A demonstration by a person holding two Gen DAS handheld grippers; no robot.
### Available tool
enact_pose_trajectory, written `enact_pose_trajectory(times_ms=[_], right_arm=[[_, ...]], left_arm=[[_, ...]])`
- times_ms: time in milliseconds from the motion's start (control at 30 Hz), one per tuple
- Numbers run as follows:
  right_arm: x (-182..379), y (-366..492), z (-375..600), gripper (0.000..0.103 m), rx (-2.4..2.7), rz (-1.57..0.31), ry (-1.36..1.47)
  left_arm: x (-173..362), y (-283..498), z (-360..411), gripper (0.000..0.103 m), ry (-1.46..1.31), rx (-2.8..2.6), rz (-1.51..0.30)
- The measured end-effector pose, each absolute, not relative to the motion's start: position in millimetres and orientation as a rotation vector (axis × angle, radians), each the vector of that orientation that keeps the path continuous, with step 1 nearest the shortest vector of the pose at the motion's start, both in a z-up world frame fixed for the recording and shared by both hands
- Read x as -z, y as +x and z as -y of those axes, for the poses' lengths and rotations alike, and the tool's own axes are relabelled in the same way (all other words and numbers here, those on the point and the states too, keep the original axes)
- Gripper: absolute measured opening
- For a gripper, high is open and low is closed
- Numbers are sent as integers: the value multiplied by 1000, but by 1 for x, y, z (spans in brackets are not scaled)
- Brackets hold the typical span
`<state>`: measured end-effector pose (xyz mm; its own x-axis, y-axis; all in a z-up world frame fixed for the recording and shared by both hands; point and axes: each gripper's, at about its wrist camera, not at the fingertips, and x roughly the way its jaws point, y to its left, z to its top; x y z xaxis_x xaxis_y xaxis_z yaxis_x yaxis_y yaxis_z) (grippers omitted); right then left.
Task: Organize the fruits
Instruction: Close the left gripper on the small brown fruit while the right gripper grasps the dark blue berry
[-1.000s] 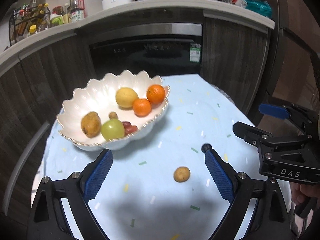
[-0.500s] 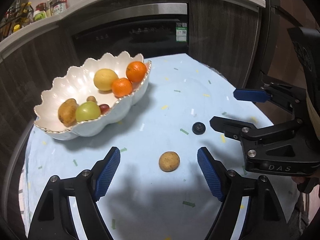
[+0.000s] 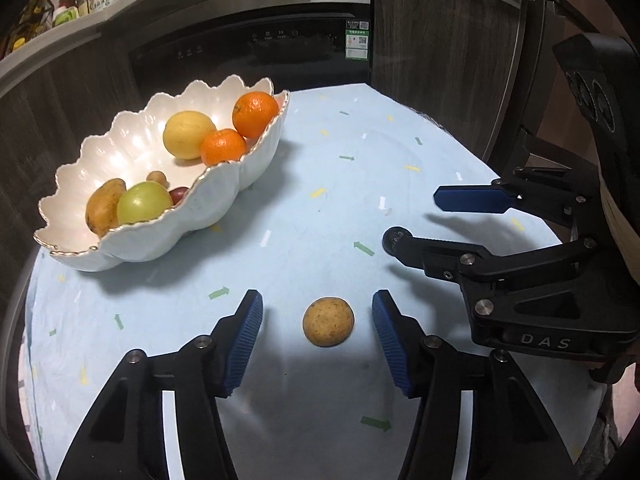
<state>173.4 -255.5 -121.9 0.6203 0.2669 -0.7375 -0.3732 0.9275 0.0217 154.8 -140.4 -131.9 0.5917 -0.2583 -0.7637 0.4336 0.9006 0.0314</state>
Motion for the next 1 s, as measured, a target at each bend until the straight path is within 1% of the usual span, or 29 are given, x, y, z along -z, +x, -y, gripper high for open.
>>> enact_pose_trajectory(times_ms=[100, 200, 300, 367, 533, 567, 667, 733, 767, 1000], right_arm=[[126, 177, 253, 48, -376, -835, -141], [129, 180, 251, 46, -378, -839, -148], [131, 182, 248, 43, -382, -844, -165], [133, 182, 246, 37, -383, -851, -176], [135, 183, 243, 29, -380, -866, -189], [136, 184, 243, 26, -379, -869, -188], [136, 183, 243, 23, -382, -871, -191], [136, 183, 242, 23, -382, -871, -198], [136, 183, 241, 22, -382, -871, -199], [133, 180, 242, 22, -371, -860, -186]], left_arm=[[135, 157, 139, 53, 220, 399, -853], [138, 160, 137, 48, 212, 396, -864], [140, 161, 136, 48, 202, 402, -868], [141, 161, 137, 46, 205, 405, -872], [145, 161, 137, 42, 189, 417, -890], [145, 161, 137, 40, 189, 419, -890], [145, 160, 138, 35, 191, 431, -890], [145, 159, 139, 29, 193, 439, -889], [145, 158, 140, 28, 195, 444, -888], [139, 158, 136, 27, 188, 429, -877]])
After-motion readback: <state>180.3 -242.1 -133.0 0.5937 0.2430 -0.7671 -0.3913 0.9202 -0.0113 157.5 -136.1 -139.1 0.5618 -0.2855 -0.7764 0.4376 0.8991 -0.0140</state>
